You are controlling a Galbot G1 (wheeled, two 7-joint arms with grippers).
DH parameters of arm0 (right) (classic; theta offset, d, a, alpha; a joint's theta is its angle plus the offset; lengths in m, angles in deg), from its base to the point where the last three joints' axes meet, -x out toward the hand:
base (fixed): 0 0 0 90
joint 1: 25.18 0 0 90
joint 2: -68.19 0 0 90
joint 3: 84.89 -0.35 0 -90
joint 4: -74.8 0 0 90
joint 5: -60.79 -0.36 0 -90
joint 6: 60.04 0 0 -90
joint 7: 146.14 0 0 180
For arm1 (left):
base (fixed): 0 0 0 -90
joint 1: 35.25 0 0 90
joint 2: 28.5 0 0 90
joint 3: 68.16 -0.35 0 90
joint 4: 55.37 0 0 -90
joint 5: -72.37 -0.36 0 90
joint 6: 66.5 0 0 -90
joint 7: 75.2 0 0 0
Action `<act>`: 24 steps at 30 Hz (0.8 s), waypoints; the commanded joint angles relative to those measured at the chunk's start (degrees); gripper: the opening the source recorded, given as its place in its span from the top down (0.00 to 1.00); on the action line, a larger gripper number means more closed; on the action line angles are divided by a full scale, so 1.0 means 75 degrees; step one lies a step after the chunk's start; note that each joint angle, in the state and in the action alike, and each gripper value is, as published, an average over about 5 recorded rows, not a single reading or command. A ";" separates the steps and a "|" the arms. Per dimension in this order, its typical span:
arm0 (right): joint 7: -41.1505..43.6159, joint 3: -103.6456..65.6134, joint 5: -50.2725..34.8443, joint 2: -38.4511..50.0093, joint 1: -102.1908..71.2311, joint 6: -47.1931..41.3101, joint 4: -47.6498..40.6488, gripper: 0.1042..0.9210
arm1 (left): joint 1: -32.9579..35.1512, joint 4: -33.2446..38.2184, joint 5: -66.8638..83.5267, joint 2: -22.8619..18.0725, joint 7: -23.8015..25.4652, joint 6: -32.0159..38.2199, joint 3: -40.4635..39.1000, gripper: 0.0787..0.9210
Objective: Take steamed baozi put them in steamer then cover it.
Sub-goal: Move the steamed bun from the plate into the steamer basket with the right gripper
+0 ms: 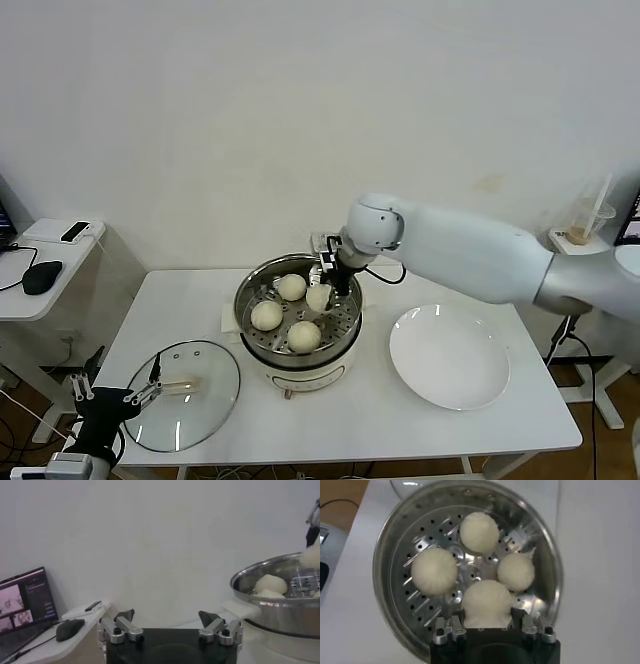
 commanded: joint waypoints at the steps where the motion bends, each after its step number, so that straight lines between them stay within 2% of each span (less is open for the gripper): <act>1: -0.0197 0.0147 0.0366 -0.0264 -0.0319 -0.0184 -0.0338 0.40 | -0.0019 -0.0036 0.0016 0.0032 0.0004 0.0003 0.0030 0.12; 16: -0.0190 0.0012 0.0570 -0.0255 -0.0397 -0.0090 -0.0449 0.39 | -0.0033 -0.0007 0.0002 0.0014 0.0002 -0.0001 0.0026 0.12; 19: -0.0164 -0.0072 0.0465 -0.0131 -0.0315 -0.0095 -0.0313 0.33 | -0.0029 -0.0002 0.0002 0.0006 0.0002 -0.0001 0.0023 0.12; 24: -0.0063 -0.0220 0.0100 0.0214 -0.0064 -0.0109 0.0105 0.17 | -0.0061 0.0009 -0.0005 0.0000 0.0001 -0.0007 -0.0007 0.12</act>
